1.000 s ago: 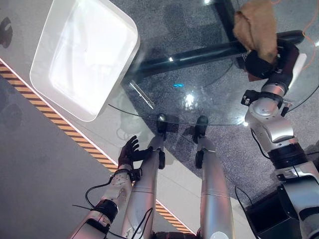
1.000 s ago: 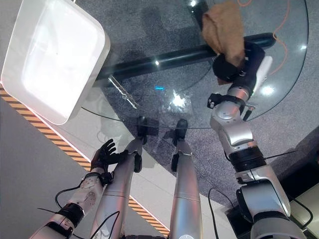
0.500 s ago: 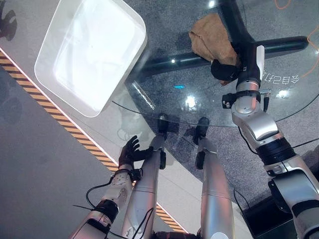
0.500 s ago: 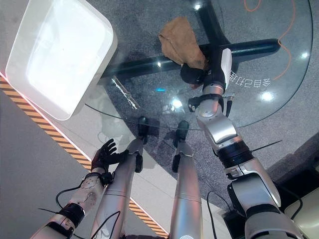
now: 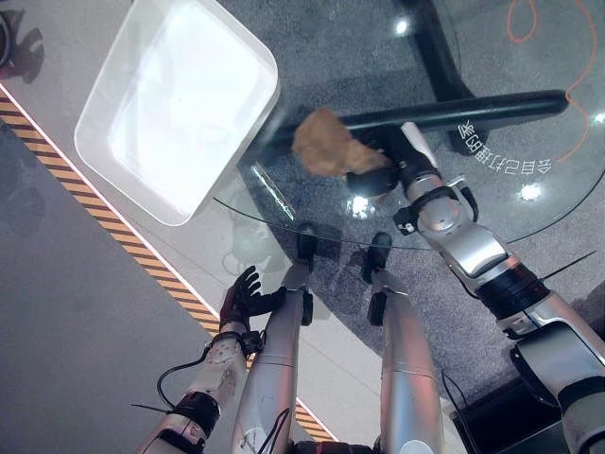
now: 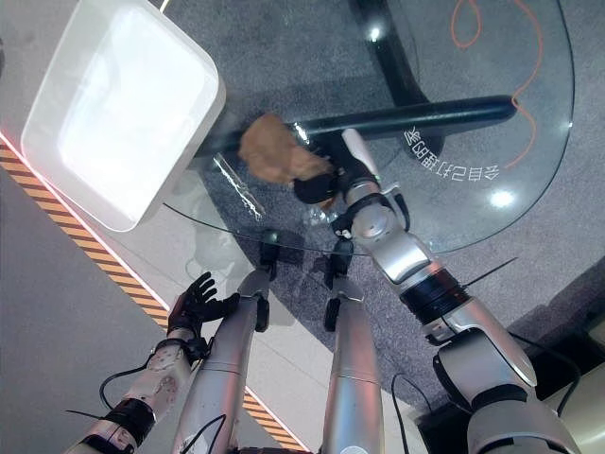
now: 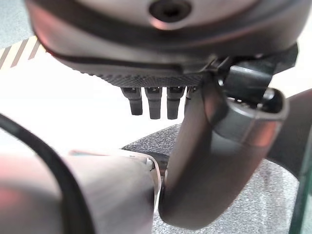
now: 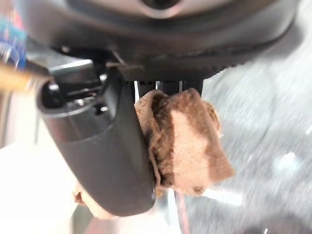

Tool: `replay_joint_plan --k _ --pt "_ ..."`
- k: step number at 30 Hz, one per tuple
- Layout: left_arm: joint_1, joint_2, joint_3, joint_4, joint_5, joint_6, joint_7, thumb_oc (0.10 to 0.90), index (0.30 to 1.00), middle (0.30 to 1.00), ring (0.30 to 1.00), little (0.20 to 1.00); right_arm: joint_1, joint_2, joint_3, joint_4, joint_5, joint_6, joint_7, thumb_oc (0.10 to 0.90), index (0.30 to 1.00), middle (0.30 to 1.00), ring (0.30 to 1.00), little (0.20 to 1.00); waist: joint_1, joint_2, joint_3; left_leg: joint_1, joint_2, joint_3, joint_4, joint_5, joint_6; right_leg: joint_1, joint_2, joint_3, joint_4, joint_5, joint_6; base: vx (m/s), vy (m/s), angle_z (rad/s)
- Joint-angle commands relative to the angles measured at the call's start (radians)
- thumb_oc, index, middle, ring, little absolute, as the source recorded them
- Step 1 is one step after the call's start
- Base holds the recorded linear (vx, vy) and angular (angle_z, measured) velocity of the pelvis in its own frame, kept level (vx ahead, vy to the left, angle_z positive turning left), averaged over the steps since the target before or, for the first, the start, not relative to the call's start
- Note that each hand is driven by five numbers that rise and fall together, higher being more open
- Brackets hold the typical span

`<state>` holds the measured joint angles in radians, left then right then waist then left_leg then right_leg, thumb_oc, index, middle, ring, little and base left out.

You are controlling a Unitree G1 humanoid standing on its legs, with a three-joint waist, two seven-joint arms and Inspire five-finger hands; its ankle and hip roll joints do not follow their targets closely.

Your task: Wipe the table with a cloth and put it in the basket.

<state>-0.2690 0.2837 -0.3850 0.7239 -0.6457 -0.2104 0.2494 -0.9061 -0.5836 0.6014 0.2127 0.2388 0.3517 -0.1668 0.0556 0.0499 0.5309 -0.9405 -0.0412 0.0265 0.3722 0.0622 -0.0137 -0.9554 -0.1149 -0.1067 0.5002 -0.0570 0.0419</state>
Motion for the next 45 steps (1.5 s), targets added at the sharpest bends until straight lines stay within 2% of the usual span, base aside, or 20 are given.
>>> replay_joint_plan --k 1,5,10,11,20,31,33,36,38,42,45 --pt "0.066 -0.015 -0.034 -0.003 0.014 -0.017 0.013 0.800 0.900 0.900 0.900 0.900 0.002 0.023 0.052 -0.124 0.057 -0.089 0.100 0.100 0.300 0.300 0.300 0.200 0.028 0.034 -0.011 0.005 -0.071 0.019 0.032 -0.087 0.024 -0.014 0.043 -0.021 -0.087 0.060 0.032 0.00 -0.011 0.04" --pt "0.055 -0.009 -0.046 -0.010 0.002 0.001 0.020 0.800 0.900 0.900 0.900 0.900 0.003 0.026 0.077 -0.132 0.067 -0.129 0.119 0.100 0.300 0.300 0.300 0.200 0.030 0.037 -0.011 0.000 -0.071 0.016 0.040 -0.085 0.022 -0.017 0.041 -0.023 -0.081 0.059 0.032 0.01 -0.021 0.06" --pt "0.052 -0.006 -0.049 -0.008 -0.012 -0.004 0.023 0.800 0.900 0.900 0.900 0.900 0.007 0.017 0.076 -0.118 0.082 -0.148 0.075 0.100 0.300 0.300 0.300 0.200 0.029 0.038 -0.011 0.000 -0.070 0.017 0.041 -0.084 0.023 -0.019 0.038 -0.025 -0.080 0.060 0.033 0.01 -0.012 0.06" --pt "0.076 -0.007 -0.056 -0.006 -0.013 -0.008 0.021 0.800 0.900 0.900 0.900 0.900 0.032 0.021 0.072 -0.111 0.088 -0.157 0.057 0.100 0.300 0.300 0.300 0.200 0.032 0.040 -0.011 0.038 -0.068 0.013 0.046 -0.115 0.020 0.014 0.041 -0.020 -0.066 0.030 0.040 0.05 -0.010 0.02" --pt "0.095 -0.005 -0.045 -0.027 -0.056 -0.034 0.014 0.800 0.900 0.900 0.900 0.900 0.052 -0.001 0.016 -0.112 0.120 -0.192 0.018 0.100 0.300 0.300 0.300 0.200 0.027 0.042 -0.011 0.039 -0.065 0.014 0.047 -0.116 0.022 0.012 0.042 -0.020 -0.060 0.029 0.039 0.01 -0.002 0.00" --pt "0.139 0.001 0.009 -0.086 -0.224 -0.103 -0.034 0.800 0.900 0.900 0.900 0.900 0.130 -0.007 -0.063 -0.229 0.297 -0.288 0.058 0.100 0.300 0.300 0.300 0.200 0.016 0.045 -0.011 0.067 -0.061 0.018 0.047 -0.121 0.023 0.035 0.046 -0.018 -0.052 0.019 0.035 0.00 0.000 0.00" --pt "0.159 0.013 0.047 -0.151 -0.302 -0.129 -0.069 0.800 0.900 0.900 0.900 0.900 0.179 -0.005 -0.102 -0.275 0.335 -0.334 0.063 0.100 0.300 0.300 0.300 0.200 0.012 0.045 -0.011 0.079 -0.057 0.021 0.045 -0.123 0.025 0.045 0.047 -0.018 -0.050 0.014 0.033 0.00 0.000 0.00" --pt "0.173 0.019 0.057 -0.218 -0.339 -0.134 -0.083 0.800 0.900 0.900 0.900 0.900 0.208 -0.004 -0.135 -0.313 0.350 -0.344 0.064 0.100 0.300 0.300 0.300 0.200 0.010 0.046 -0.011 0.086 -0.056 0.021 0.043 -0.123 0.026 0.052 0.049 -0.018 -0.049 0.012 0.032 0.00 -0.003 -0.01" --pt "0.193 0.032 0.060 -0.324 -0.374 -0.144 -0.102 0.800 0.900 0.900 0.900 0.900 0.249 -0.010 -0.179 -0.357 0.391 -0.391 0.072 0.100 0.300 0.300 0.300 0.200 0.006 0.049 -0.011 0.094 -0.056 0.021 0.042 -0.125 0.029 0.060 0.049 -0.017 -0.050 0.010 0.030 -0.01 -0.015 -0.04" --pt "0.216 0.050 0.058 -0.444 -0.387 -0.130 -0.092 0.800 0.900 0.900 0.900 0.900 0.305 -0.014 -0.240 -0.422 0.416 -0.465 0.123 0.100 0.300 0.300 0.300 0.200 -0.001 0.051 -0.011 0.100 -0.057 0.020 0.046 -0.128 0.034 0.067 0.050 -0.016 -0.046 0.009 0.028 0.00 0.000 0.00" --pt "0.231 0.064 0.053 -0.515 -0.410 -0.114 -0.123 0.800 0.900 0.900 0.900 0.900 0.341 -0.021 -0.286 -0.477 0.450 -0.515 0.146 0.100 0.300 0.300 0.300 0.200 -0.008 0.050 -0.011 0.104 -0.056 0.020 0.050 -0.132 0.036 0.072 0.052 -0.014 -0.042 0.007 0.028 0.00 0.000 0.00"
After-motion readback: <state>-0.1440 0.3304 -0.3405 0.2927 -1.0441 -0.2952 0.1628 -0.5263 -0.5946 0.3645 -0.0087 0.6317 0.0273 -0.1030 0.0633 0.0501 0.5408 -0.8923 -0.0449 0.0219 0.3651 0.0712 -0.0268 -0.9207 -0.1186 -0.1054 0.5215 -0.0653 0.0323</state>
